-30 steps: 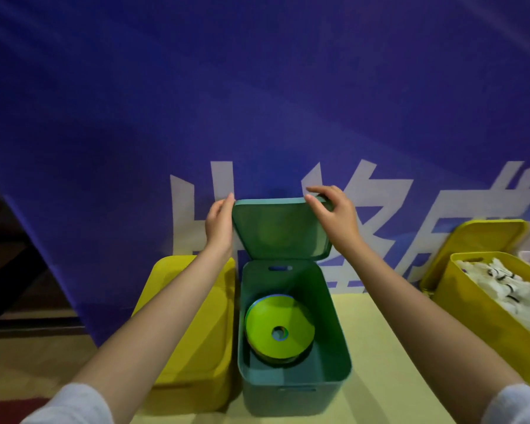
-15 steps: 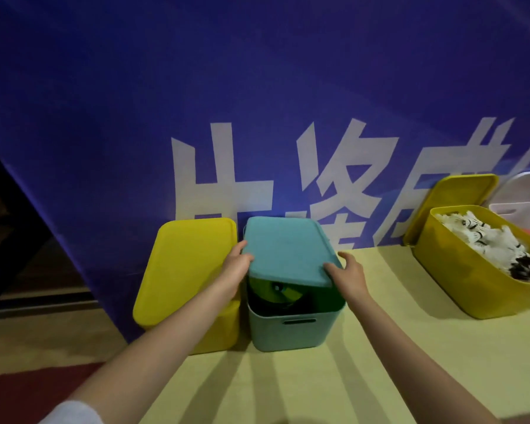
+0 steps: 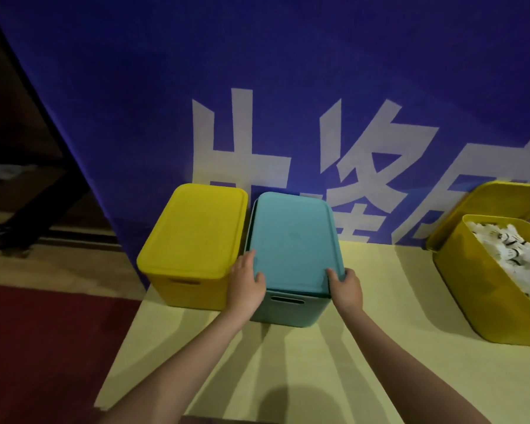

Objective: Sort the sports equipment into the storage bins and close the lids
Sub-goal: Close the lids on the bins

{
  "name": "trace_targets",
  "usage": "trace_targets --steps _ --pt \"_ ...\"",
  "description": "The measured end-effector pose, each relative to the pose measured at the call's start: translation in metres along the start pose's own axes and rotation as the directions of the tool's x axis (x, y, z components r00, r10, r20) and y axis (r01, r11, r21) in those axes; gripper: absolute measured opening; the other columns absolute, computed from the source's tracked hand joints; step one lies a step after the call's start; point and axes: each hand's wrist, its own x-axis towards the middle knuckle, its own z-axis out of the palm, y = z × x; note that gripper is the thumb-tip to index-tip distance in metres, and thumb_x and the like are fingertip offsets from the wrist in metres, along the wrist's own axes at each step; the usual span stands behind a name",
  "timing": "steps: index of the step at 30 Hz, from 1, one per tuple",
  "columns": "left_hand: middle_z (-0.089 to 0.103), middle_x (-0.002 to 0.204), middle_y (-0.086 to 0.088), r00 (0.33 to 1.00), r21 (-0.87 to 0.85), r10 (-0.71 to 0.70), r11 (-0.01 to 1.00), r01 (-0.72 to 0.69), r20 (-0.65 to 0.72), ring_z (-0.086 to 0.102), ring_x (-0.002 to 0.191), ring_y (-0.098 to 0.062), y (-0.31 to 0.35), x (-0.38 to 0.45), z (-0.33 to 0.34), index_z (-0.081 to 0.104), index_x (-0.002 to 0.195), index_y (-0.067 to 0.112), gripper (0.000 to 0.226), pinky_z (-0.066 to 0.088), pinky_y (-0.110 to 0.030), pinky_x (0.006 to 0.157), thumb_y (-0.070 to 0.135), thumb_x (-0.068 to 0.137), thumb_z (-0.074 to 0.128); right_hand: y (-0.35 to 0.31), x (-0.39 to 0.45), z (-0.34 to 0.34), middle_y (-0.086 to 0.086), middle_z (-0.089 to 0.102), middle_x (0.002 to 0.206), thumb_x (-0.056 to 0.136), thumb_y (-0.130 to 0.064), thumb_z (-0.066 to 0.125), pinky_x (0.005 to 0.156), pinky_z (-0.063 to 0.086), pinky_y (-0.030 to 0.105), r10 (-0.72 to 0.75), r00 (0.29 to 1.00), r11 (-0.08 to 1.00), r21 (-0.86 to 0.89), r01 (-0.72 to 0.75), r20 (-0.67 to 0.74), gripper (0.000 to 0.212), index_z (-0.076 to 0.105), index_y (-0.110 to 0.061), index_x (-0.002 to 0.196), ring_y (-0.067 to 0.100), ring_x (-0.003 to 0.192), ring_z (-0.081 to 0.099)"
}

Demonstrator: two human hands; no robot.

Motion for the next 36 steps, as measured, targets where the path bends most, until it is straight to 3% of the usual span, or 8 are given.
trace_targets --steps 5,10,17,23,27,31,34,36 --pt "0.016 0.156 0.008 0.987 -0.178 -0.142 0.976 0.126 -0.078 0.026 0.141 -0.016 0.000 -0.028 0.017 0.024 0.149 0.021 0.058 0.035 -0.036 0.111 0.017 0.097 0.048 0.007 0.011 -0.010 0.013 0.060 0.116 0.099 -0.040 0.040 0.080 0.049 0.039 -0.051 0.993 0.998 -0.018 0.053 0.105 0.044 0.046 -0.006 0.125 0.032 0.104 0.059" --pt "0.041 0.145 -0.003 0.947 -0.314 -0.308 0.911 0.265 -0.094 0.042 0.130 -0.022 0.010 -0.020 0.023 0.027 0.147 0.029 0.056 0.044 -0.046 0.103 0.032 0.095 0.049 0.010 0.025 -0.022 0.013 0.064 0.109 0.100 -0.035 0.037 0.076 0.051 0.041 -0.076 0.979 0.997 -0.008 0.079 0.190 0.038 0.058 -0.006 0.112 0.028 0.096 0.059" --pt "0.043 0.142 -0.003 0.944 -0.258 -0.308 0.928 0.269 -0.123 0.044 0.128 -0.022 0.015 -0.032 0.033 0.036 0.144 0.023 0.047 0.045 -0.044 0.102 0.028 0.098 0.046 0.017 0.039 -0.046 0.013 0.062 0.108 0.099 -0.031 0.041 0.048 0.043 0.026 -0.057 0.963 0.998 0.028 0.051 0.264 0.040 0.058 -0.003 0.122 0.026 0.079 0.057" --pt "0.043 0.144 0.000 0.966 -0.285 -0.232 0.939 0.192 -0.114 0.043 0.130 -0.020 0.030 -0.011 0.028 0.035 0.146 0.022 0.048 0.041 -0.037 0.104 0.028 0.099 0.044 0.011 0.033 -0.068 0.007 0.063 0.100 0.100 -0.031 0.040 0.048 0.043 0.022 -0.188 0.948 0.978 0.142 0.155 0.255 0.035 0.058 -0.011 0.123 0.016 0.068 0.055" --pt "0.044 0.145 -0.001 0.968 -0.313 -0.234 0.930 0.195 -0.093 0.044 0.129 -0.019 0.038 -0.003 0.033 0.035 0.146 0.021 0.048 0.041 -0.029 0.094 0.019 0.099 0.046 0.030 0.022 -0.067 0.001 0.065 0.107 0.101 -0.034 0.034 0.066 0.052 0.033 -0.364 0.892 0.918 -0.062 0.392 0.267 0.029 0.051 -0.022 0.120 0.017 0.090 0.062" --pt "0.043 0.143 -0.001 0.959 -0.315 -0.256 0.927 0.206 -0.124 0.045 0.126 -0.019 0.035 -0.009 0.031 0.035 0.145 0.022 0.047 0.042 -0.026 0.086 0.019 0.099 0.046 0.039 0.014 -0.060 -0.007 0.063 0.103 0.099 -0.037 0.033 0.053 0.038 0.015 -0.399 0.881 0.847 -0.264 0.460 0.255 0.027 0.045 -0.026 0.121 0.008 0.079 0.057" --pt "0.044 0.143 -0.004 0.943 -0.339 -0.290 0.914 0.222 -0.163 0.046 0.126 -0.021 0.041 -0.004 0.027 0.032 0.146 0.018 0.051 0.039 -0.027 0.087 0.017 0.098 0.047 0.043 0.013 -0.060 -0.007 0.065 0.104 0.098 -0.037 0.033 0.051 0.034 0.013 -0.427 0.874 0.826 -0.292 0.482 0.234 0.032 0.045 -0.029 0.127 0.007 0.074 0.054" --pt "0.051 0.136 -0.005 0.942 -0.294 -0.298 0.924 0.244 -0.155 0.050 0.110 -0.017 0.046 0.002 0.026 0.040 0.140 0.017 0.043 0.040 -0.028 0.083 0.020 0.097 0.047 0.047 0.015 -0.059 -0.007 0.066 0.106 0.098 -0.037 0.034 0.053 0.037 0.014 -0.432 0.872 0.840 -0.249 0.482 0.228 0.035 0.044 -0.030 0.131 0.007 0.077 0.057"
